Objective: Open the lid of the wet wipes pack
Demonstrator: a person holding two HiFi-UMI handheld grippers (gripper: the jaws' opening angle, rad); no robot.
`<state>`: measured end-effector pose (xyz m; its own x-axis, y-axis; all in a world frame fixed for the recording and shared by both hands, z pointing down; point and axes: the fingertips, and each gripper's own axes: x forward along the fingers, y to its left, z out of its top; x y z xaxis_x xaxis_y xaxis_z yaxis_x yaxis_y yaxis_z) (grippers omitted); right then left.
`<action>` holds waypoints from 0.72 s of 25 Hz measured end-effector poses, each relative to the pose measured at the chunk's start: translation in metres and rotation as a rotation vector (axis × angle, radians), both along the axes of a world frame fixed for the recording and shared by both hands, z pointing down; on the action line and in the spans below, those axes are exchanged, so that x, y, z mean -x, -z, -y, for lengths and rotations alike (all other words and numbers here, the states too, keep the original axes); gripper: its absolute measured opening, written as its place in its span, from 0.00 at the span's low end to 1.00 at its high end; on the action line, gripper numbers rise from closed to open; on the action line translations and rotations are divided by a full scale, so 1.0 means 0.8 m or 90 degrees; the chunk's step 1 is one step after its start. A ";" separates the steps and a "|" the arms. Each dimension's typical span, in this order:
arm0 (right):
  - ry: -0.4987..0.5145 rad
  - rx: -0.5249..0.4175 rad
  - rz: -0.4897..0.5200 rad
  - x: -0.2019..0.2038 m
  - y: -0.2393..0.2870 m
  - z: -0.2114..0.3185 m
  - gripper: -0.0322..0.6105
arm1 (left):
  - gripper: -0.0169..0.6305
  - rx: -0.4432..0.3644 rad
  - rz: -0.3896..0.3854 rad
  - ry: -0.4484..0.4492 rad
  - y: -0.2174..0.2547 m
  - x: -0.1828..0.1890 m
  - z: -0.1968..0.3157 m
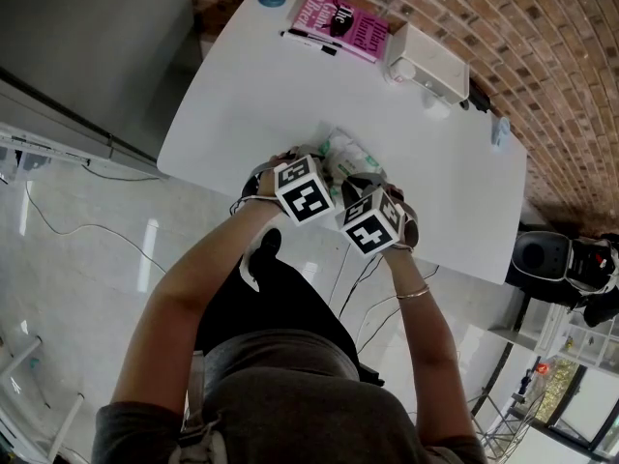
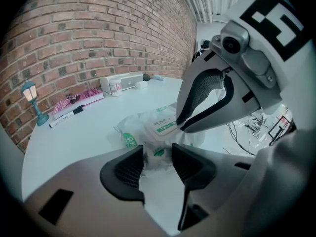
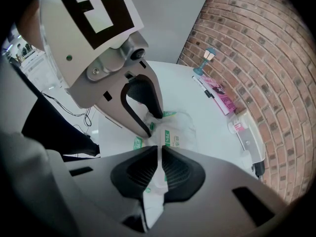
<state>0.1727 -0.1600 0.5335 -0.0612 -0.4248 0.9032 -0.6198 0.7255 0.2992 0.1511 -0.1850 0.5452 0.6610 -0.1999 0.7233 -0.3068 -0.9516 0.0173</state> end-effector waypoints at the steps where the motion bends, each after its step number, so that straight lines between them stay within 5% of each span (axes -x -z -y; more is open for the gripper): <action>1: -0.001 0.000 0.001 0.000 0.001 0.000 0.10 | 0.32 0.001 -0.001 0.000 0.000 0.000 0.000; 18: -0.020 0.009 0.027 -0.001 0.005 0.001 0.10 | 0.32 0.004 -0.005 0.002 0.000 -0.001 0.002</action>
<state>0.1736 -0.1609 0.5298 -0.0873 -0.4137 0.9062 -0.6542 0.7099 0.2610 0.1519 -0.1862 0.5450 0.6661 -0.1976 0.7192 -0.3101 -0.9504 0.0260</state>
